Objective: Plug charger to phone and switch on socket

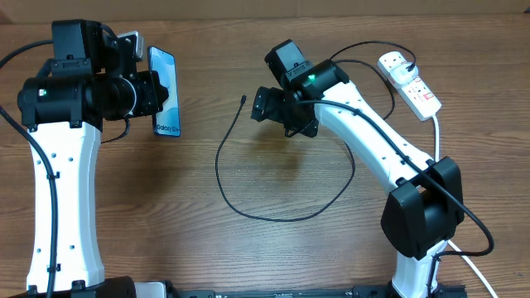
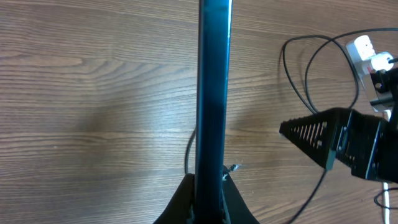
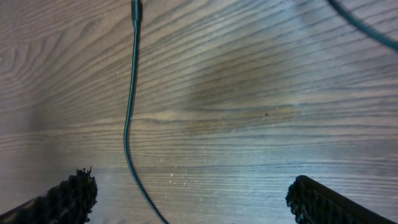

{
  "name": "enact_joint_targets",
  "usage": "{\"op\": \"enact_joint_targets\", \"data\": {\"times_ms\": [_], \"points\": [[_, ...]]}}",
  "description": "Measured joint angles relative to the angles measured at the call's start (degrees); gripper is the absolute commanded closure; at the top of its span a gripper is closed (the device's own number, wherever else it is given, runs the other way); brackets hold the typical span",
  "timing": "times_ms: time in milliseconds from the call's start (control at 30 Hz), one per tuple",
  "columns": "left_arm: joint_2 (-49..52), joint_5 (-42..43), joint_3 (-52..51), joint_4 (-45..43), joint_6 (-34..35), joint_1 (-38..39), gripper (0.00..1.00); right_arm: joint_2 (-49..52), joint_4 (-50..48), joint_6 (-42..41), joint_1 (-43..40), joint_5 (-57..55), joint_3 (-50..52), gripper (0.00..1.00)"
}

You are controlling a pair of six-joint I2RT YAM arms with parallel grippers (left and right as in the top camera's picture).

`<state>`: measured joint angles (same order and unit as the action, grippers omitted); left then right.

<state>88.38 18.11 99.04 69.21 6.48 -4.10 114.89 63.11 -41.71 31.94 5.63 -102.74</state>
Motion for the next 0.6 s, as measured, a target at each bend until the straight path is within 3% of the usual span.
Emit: {"op": "enact_joint_targets", "data": {"times_ms": [167, 400, 600], "points": [[0.0, -0.66, 0.0, -0.02, 0.0, 0.0, 0.96, 0.61, -2.51, -1.84, 2.08, -1.11, 0.0, 0.1], [0.0, -1.38, 0.0, 0.04, 0.31, 0.0, 0.96, 5.81, -10.69, -7.69, 6.21, -3.85, 0.0, 0.24], [0.0, -1.92, 0.0, 0.07, 0.83, 0.0, 0.96, 10.27, -12.52, -9.9, 10.32, -6.29, 0.02, 0.25]]}}
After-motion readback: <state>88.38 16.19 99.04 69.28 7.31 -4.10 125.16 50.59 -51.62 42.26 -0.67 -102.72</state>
